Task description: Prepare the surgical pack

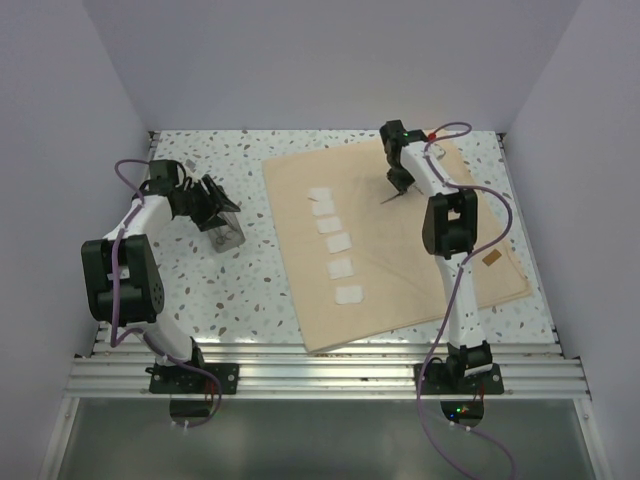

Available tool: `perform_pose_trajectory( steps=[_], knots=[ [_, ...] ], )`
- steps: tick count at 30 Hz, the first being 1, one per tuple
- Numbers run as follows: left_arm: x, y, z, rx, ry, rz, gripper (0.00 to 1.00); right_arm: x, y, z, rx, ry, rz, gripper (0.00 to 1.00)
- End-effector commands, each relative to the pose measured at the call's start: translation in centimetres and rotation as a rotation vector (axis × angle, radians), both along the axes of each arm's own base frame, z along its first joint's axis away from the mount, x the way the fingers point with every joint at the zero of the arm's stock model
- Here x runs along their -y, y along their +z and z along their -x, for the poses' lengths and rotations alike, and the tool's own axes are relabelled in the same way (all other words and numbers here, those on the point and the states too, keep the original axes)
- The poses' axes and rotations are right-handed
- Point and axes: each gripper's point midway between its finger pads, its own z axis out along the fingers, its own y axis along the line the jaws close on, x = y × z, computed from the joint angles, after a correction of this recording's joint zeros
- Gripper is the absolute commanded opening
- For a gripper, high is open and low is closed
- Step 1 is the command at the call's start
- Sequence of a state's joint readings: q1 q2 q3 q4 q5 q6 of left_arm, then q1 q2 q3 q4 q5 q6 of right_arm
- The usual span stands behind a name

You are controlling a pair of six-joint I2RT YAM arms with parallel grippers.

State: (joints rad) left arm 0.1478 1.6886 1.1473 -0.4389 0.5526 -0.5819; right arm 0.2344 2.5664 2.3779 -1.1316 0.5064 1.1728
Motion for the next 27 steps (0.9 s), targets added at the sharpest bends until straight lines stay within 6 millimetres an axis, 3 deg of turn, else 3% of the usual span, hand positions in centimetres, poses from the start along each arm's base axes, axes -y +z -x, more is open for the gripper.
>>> perform_pose_trajectory(
  steps=[1,7,8,10,11,12,15,22,27],
  knots=[
    [0.7,2.3,-0.5,0.078,-0.042,0.010,0.63,-0.5,-0.4,0.5,-0.023,0.001,-0.047,0.00],
    [2.9,3.1,-0.4,0.113,-0.122,0.054,0.66,-1.9,3.3,-0.8,0.049,0.156,-0.134,0.00],
    [3.6,3.2,-0.2,0.114,-0.141,0.051,0.67,-2.2,4.4,-0.7,0.055,0.191,-0.151,0.00],
    [4.4,3.6,-0.1,0.124,-0.158,0.049,0.67,-1.4,4.3,0.7,0.004,0.231,-0.138,0.00],
    [4.7,3.8,0.0,0.126,-0.164,0.050,0.67,-1.3,5.7,0.9,0.030,0.252,-0.134,0.00],
    [5.3,4.1,0.1,0.128,-0.171,0.057,0.67,-0.8,5.2,1.0,0.030,0.289,-0.109,0.07],
    [6.1,4.8,0.4,0.142,-0.182,0.058,0.67,-0.2,6.2,0.6,0.048,0.353,-0.059,0.37],
    [6.8,4.1,1.3,0.121,-0.187,0.078,0.67,-0.2,4.8,1.3,-0.033,0.389,-0.036,0.55],
    [7.7,4.2,1.7,0.126,-0.210,0.081,0.67,-0.3,3.5,2.0,-0.075,0.384,-0.020,0.56]
  ],
)
